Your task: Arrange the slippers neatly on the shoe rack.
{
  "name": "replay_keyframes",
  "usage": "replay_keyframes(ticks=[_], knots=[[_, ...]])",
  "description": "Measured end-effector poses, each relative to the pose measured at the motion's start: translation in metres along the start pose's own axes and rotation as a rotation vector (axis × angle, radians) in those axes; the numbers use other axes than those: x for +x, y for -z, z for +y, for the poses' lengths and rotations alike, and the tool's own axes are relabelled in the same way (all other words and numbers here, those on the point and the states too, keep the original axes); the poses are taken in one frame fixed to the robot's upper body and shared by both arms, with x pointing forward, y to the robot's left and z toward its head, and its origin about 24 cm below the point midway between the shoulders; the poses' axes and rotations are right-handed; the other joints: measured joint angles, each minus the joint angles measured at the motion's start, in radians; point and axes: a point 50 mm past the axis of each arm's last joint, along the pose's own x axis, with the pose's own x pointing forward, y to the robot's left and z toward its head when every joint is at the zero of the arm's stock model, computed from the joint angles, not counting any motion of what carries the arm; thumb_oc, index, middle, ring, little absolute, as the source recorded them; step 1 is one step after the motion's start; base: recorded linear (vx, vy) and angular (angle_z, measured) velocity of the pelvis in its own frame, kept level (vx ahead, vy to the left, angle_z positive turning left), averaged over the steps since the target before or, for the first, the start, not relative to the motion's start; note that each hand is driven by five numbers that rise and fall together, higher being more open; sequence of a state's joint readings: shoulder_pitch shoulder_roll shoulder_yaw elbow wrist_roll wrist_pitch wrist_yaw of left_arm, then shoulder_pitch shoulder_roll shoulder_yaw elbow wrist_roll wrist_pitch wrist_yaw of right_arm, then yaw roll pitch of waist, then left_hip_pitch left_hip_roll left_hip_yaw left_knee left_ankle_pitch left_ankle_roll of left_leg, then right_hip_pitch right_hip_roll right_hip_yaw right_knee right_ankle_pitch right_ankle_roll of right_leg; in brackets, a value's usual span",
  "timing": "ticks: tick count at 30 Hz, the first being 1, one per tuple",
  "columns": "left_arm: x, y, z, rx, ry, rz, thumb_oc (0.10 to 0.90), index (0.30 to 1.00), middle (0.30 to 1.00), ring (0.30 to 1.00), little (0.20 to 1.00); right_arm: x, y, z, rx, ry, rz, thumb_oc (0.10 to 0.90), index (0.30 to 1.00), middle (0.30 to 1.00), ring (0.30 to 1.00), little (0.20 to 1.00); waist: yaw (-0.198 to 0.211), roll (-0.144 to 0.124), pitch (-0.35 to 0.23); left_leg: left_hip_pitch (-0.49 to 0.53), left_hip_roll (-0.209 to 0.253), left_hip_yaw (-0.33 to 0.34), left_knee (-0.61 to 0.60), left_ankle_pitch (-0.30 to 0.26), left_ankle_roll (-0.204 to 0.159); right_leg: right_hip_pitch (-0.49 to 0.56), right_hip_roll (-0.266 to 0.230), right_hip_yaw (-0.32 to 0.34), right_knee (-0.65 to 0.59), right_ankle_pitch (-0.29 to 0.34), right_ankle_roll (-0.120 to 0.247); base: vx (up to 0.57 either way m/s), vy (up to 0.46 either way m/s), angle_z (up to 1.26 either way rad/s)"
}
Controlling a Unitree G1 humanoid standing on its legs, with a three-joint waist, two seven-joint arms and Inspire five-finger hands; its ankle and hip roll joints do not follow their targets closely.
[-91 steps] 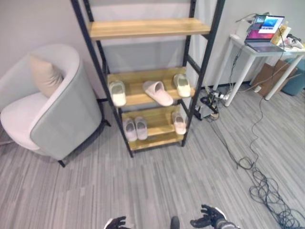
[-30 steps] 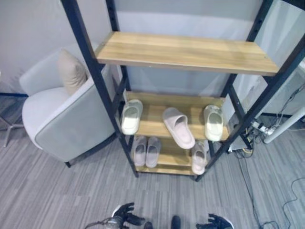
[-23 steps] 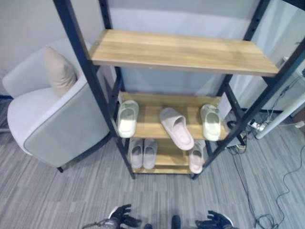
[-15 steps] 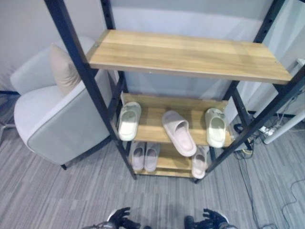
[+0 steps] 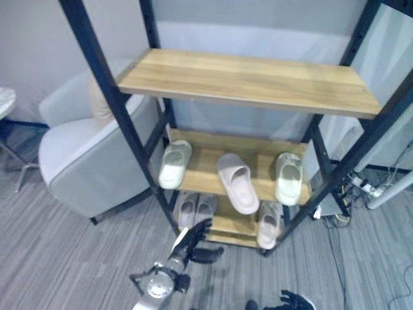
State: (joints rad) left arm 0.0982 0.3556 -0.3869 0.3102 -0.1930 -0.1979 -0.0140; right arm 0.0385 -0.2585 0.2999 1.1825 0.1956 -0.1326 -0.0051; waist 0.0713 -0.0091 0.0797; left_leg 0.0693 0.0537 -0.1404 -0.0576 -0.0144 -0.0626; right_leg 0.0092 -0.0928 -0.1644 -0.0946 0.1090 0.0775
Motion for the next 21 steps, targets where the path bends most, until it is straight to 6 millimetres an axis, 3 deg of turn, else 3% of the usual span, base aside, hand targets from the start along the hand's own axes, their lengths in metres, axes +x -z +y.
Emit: replay_keyframes(ticks=[3,12,20,21], knots=[[0.000,-0.004,0.003,0.012,-0.002,-0.012,0.800,0.900,0.900,0.900,0.900,0.000,0.000,-0.003,-0.010,0.010,0.001,0.800,0.900,0.900,0.900,0.900,0.004,0.018,-0.001,0.001,0.001,-0.003,0.000,0.003,-0.002,0.002,0.000,-0.002,0.000,0.001,-0.001,0.01,-0.047,0.03],[0.003,-0.014,0.005,0.031,-0.009,-0.047,0.800,0.900,0.900,0.900,0.900,-0.001,0.001,-0.002,-0.012,0.012,-0.001,0.800,0.900,0.900,0.900,0.900,-0.017,0.018,0.000,0.007,0.002,-0.002,-0.001,0.010,-0.002,0.004,0.002,0.001,0.000,0.004,-0.002,0.01,-0.032,-0.01],[0.020,-0.038,0.012,0.061,-0.067,-0.132,0.800,0.900,0.900,0.900,0.900,-0.001,0.003,-0.001,-0.007,0.013,0.002,0.800,0.900,0.900,0.900,0.900,-0.020,0.018,0.004,0.009,0.016,-0.009,0.005,0.014,-0.010,0.016,0.018,0.005,0.004,0.001,-0.002,-0.01,-0.059,0.06],[0.026,-0.048,0.015,0.071,-0.078,-0.164,0.800,0.900,0.900,0.900,0.900,-0.001,0.001,-0.001,0.003,0.013,-0.010,0.800,0.900,0.900,0.900,0.900,-0.042,0.017,0.005,-0.033,0.014,-0.036,0.043,0.009,-0.017,0.008,0.031,0.034,0.007,-0.009,-0.013,0.00,-0.056,0.42]])
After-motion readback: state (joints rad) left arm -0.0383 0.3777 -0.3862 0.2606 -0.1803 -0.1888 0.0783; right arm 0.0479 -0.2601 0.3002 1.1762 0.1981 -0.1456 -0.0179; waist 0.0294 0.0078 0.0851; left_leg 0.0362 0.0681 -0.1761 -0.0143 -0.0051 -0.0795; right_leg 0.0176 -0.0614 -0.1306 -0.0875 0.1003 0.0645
